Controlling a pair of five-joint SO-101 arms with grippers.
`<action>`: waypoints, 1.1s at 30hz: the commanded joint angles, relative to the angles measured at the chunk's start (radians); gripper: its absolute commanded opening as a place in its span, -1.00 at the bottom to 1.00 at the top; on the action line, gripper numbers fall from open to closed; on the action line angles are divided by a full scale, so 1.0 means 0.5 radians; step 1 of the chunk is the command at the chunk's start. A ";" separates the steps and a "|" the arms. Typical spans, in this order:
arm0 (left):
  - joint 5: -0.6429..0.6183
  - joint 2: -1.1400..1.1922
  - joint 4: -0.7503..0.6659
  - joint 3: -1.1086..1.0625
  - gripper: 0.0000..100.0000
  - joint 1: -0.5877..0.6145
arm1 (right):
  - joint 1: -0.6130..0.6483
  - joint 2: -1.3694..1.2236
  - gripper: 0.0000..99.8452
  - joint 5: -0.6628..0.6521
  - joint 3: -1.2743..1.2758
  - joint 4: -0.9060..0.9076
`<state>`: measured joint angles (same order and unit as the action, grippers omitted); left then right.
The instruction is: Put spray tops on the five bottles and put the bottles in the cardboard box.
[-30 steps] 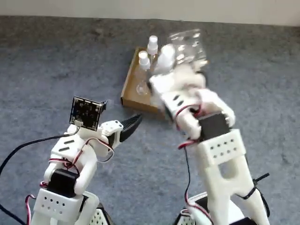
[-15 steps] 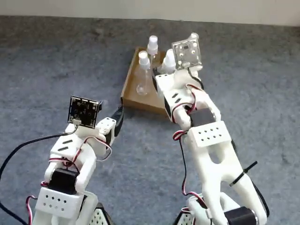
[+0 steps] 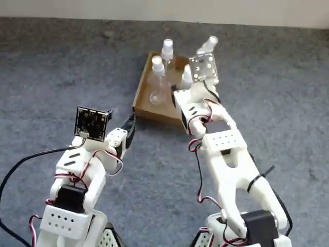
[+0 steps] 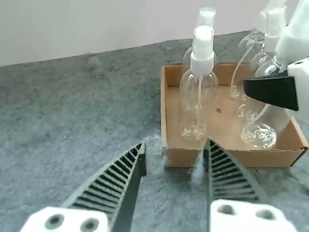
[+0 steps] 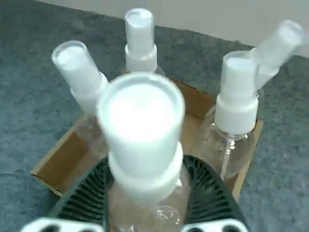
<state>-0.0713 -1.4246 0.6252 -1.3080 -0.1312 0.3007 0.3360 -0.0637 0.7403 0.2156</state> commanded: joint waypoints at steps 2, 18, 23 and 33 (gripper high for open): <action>0.012 -0.011 -0.046 0.011 -0.71 0.011 | -0.026 0.014 -0.99 0.003 -0.075 -0.189; 0.012 -0.011 -0.046 0.011 -0.71 0.011 | -0.014 -0.253 -0.99 0.086 -0.146 -0.210; 0.012 -0.011 -0.046 0.011 -0.71 0.011 | -0.014 -0.259 -0.99 0.190 -0.133 -0.330; 0.012 -0.011 -0.043 0.011 -0.71 0.011 | -0.014 -0.339 -0.99 0.206 -0.137 -0.348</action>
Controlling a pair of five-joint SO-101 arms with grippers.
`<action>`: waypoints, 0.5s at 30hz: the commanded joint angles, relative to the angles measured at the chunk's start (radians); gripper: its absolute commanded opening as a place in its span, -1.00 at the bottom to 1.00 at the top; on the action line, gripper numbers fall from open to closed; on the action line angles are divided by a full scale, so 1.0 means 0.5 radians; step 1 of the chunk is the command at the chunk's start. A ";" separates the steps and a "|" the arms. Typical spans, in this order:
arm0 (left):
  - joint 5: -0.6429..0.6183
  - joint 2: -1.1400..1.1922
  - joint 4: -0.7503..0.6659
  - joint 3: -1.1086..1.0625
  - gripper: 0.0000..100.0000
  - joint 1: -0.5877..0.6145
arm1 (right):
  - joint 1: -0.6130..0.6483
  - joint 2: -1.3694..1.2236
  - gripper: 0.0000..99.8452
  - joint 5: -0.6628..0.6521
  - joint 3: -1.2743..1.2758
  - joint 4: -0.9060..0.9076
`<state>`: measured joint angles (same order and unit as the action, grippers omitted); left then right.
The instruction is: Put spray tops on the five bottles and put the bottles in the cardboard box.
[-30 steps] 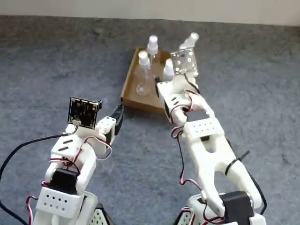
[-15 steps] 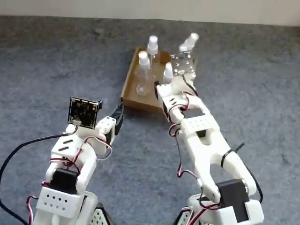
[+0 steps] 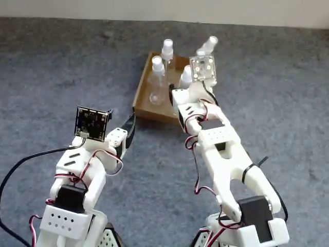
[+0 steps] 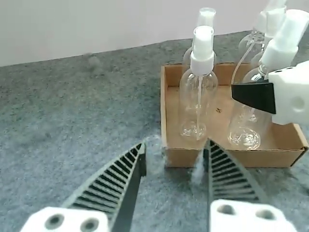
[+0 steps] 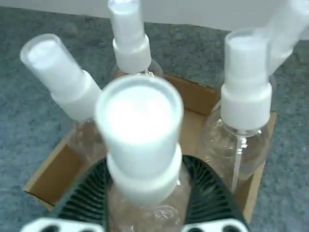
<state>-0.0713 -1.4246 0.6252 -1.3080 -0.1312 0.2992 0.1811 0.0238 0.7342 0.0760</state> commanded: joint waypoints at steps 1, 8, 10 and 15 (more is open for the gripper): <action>0.012 -0.011 -0.043 0.011 -0.71 0.011 | -0.011 -0.054 -0.99 0.031 -0.124 -0.069; 0.012 -0.014 -0.043 0.014 -0.71 0.011 | -0.011 -0.087 -0.99 0.025 -0.121 -0.069; 0.012 -0.014 -0.043 0.014 -0.71 0.011 | -0.011 -0.091 -0.99 0.025 -0.121 -0.066; 0.012 -0.011 -0.043 0.014 -0.71 0.011 | -0.002 -0.081 -0.86 0.025 -0.124 -0.057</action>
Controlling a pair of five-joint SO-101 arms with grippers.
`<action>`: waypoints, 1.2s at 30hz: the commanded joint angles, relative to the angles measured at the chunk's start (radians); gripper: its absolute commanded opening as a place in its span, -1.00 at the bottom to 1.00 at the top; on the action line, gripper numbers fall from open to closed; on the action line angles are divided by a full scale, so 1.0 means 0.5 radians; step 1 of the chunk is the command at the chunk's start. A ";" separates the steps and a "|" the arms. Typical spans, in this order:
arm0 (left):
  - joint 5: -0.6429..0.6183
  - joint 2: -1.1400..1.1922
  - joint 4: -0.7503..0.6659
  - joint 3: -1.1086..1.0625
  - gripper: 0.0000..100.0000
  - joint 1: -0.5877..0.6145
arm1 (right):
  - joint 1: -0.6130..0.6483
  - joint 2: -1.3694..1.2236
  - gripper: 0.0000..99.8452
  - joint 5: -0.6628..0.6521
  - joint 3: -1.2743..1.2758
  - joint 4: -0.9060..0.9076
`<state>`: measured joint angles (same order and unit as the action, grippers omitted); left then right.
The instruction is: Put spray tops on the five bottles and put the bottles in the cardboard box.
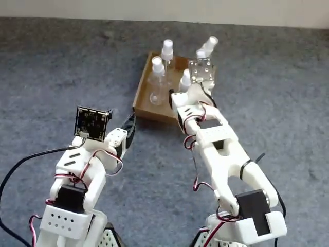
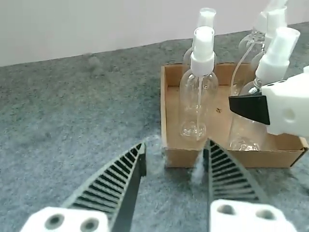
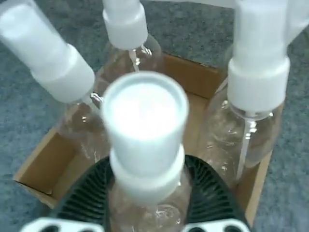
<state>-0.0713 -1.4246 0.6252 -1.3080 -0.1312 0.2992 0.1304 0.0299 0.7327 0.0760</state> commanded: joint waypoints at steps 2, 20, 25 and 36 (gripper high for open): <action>0.012 -0.011 -0.043 0.014 -0.71 0.011 | -0.002 0.020 -0.80 0.012 -0.124 -0.057; 0.012 -0.011 -0.046 0.014 -0.71 0.011 | 0.041 0.023 -0.62 0.009 -0.130 -0.051; 0.012 -0.011 -0.049 0.014 -0.71 0.011 | 0.041 0.023 -0.62 0.009 -0.210 0.094; 0.012 -0.011 -0.049 0.014 -0.71 0.014 | 0.044 0.023 -0.62 0.009 -0.428 0.336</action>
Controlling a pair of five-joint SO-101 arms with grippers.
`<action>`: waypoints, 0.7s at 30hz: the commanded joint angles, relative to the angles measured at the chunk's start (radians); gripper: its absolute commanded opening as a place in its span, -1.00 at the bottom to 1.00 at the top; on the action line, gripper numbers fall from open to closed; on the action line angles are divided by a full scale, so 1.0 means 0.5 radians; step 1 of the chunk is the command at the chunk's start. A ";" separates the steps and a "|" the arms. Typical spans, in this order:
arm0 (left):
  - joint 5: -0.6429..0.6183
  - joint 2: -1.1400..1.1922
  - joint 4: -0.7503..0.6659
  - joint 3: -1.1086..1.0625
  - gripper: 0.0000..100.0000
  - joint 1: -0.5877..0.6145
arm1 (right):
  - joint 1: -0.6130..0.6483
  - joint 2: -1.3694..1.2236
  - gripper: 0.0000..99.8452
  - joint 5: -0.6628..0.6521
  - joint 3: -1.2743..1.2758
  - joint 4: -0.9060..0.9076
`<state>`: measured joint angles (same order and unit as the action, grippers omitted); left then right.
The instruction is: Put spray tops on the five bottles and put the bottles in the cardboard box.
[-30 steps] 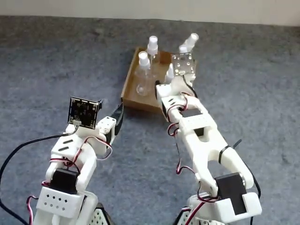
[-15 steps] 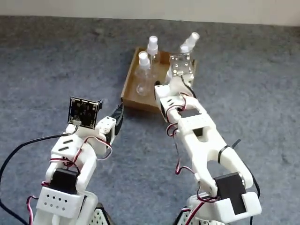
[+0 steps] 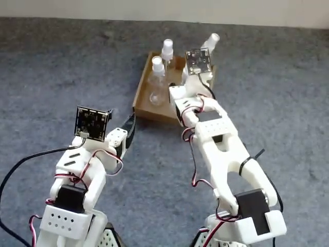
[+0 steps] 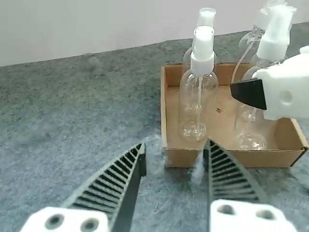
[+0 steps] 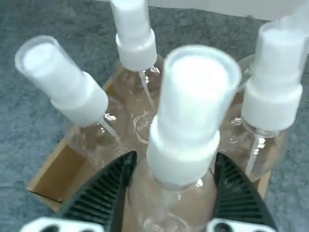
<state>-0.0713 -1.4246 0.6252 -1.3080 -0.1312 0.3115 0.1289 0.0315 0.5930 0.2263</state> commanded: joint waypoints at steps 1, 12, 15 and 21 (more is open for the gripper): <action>0.012 -0.011 -0.049 0.014 -0.71 0.014 | 0.020 0.026 -0.62 0.006 -0.161 0.048; 0.012 -0.011 -0.049 0.014 -0.71 0.017 | 0.020 0.026 -0.61 0.006 -0.265 0.170; 0.012 -0.011 -0.049 0.014 -0.71 0.017 | 0.020 0.026 -0.62 0.006 -0.259 0.161; 0.012 -0.011 -0.049 0.014 -0.71 0.017 | 0.020 0.026 -0.75 0.012 -0.262 0.152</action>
<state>-0.0713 -1.4246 0.6252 -1.3080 -0.1312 0.3115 0.1289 0.0315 0.5224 0.3061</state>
